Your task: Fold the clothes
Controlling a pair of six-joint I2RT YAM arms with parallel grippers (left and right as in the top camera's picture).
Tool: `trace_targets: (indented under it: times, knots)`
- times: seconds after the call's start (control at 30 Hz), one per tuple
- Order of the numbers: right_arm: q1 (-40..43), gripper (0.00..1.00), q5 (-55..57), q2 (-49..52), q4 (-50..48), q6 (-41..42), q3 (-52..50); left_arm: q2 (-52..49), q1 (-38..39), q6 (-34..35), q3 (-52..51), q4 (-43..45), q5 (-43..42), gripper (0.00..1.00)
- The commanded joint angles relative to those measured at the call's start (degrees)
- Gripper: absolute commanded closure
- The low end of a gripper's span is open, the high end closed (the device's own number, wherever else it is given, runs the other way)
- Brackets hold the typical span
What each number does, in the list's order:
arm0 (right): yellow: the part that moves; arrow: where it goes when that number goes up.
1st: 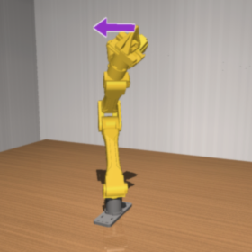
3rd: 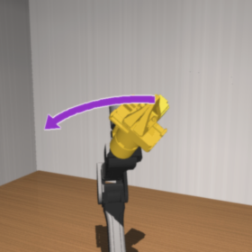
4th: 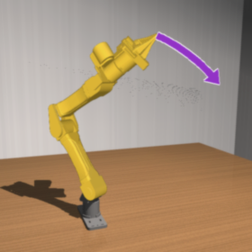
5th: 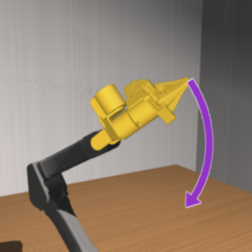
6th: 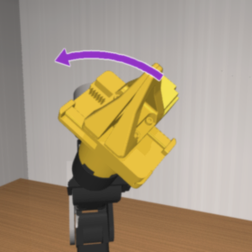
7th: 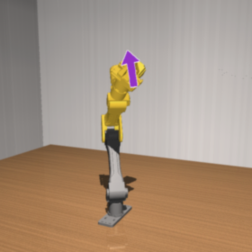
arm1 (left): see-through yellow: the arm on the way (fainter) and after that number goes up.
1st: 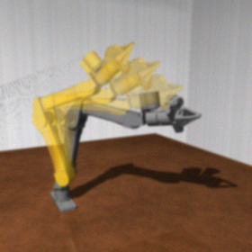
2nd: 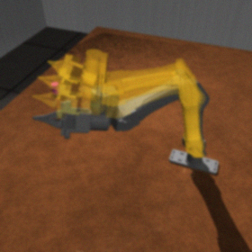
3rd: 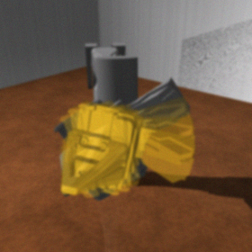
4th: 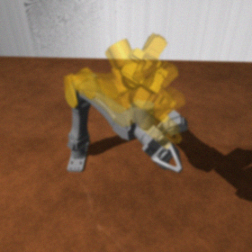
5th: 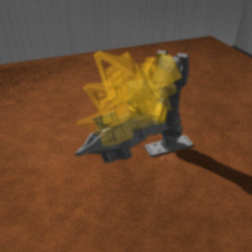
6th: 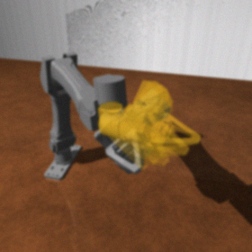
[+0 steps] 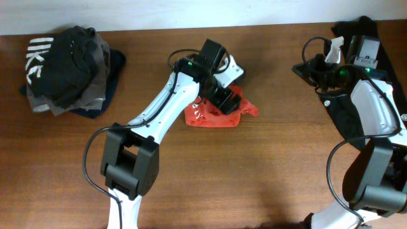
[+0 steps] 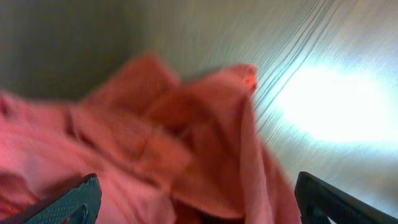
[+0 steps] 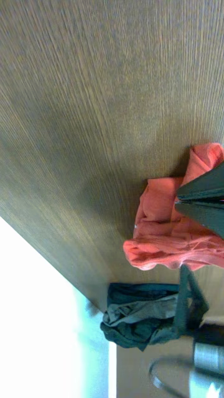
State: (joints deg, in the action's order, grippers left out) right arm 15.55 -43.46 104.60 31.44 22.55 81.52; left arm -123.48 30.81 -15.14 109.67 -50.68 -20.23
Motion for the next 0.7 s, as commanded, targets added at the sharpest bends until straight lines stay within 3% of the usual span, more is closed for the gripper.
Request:
trace_targets:
  times: [0.0, 0.23, 0.37, 0.53, 0.67]
  knots:
    - [-0.9, 0.96, -2.0, -1.5, 0.0, 0.2, 0.2, 0.7, 0.2, 4.5, 10.4, -0.6, -6.8, 0.01]
    - [-5.3, 0.95, -2.0, -1.2, 3.1, -6.5, 0.1, 1.1, -4.0, 8.8, 32.4, -7.4, -2.9, 0.01]
    - [-12.9, 0.85, 3.0, -0.8, 3.5, -12.9, 0.1, 1.1, -10.5, 12.7, 44.2, -11.1, 3.7, 0.01]
    - [-23.4, 0.71, 14.0, -0.4, 0.6, -15.4, 0.1, 1.1, -17.1, 12.8, 46.4, -15.1, 4.2, 0.01]
    - [-31.5, 0.67, 28.5, 0.2, -1.9, -16.8, 0.1, 0.8, -21.2, 12.8, 46.0, -19.1, 5.6, 0.01]
